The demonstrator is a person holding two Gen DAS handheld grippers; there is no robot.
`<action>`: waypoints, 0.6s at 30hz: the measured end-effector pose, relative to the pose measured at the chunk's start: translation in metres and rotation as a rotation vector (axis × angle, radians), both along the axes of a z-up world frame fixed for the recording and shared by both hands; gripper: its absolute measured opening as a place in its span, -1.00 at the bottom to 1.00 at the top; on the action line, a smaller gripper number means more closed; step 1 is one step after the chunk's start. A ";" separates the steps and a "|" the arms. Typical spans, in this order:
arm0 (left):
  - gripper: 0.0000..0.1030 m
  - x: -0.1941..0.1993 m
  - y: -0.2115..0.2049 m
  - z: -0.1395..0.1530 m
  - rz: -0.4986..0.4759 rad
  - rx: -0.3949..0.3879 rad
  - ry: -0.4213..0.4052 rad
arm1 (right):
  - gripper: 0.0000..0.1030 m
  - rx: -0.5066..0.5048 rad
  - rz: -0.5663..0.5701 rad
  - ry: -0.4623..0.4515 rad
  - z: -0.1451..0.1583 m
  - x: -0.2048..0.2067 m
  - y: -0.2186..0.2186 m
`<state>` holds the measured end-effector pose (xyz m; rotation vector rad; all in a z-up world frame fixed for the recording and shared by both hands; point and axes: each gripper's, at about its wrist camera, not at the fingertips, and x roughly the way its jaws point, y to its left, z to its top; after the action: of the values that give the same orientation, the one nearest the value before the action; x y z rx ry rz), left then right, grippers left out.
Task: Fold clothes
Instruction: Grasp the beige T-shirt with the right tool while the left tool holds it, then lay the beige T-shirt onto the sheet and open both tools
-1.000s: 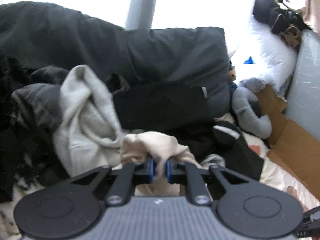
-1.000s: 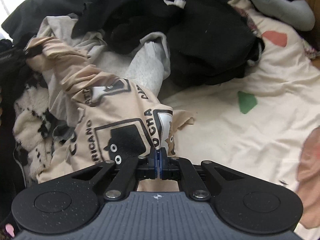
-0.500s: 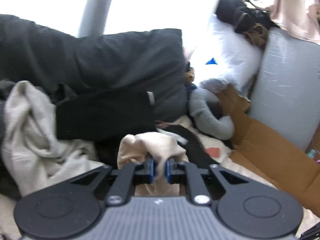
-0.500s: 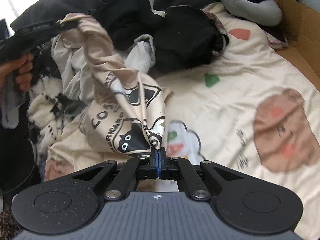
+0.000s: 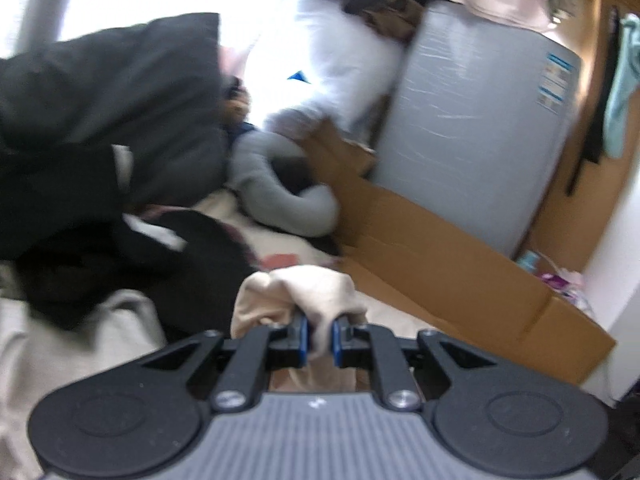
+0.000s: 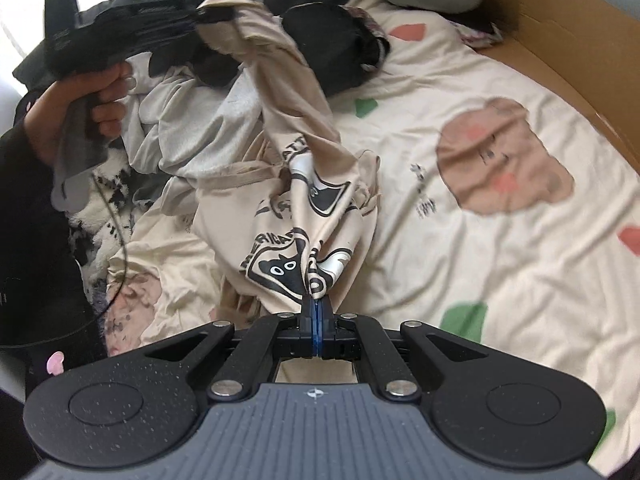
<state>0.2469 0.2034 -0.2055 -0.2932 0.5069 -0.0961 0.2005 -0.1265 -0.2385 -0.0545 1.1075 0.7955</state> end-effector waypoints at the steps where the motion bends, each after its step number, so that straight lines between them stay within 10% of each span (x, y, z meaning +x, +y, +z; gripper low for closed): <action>1: -0.77 0.003 -0.011 0.000 -0.026 -0.007 0.002 | -1.00 0.003 -0.011 0.005 0.000 -0.005 -0.006; 18: -0.77 0.012 -0.184 -0.007 -0.463 -0.072 0.059 | -1.00 0.089 -0.125 0.117 -0.003 -0.080 -0.070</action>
<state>0.2592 0.0193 -0.2120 -0.2446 0.6237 -0.5576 0.1208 -0.1965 -0.2415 0.1364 1.1725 0.7423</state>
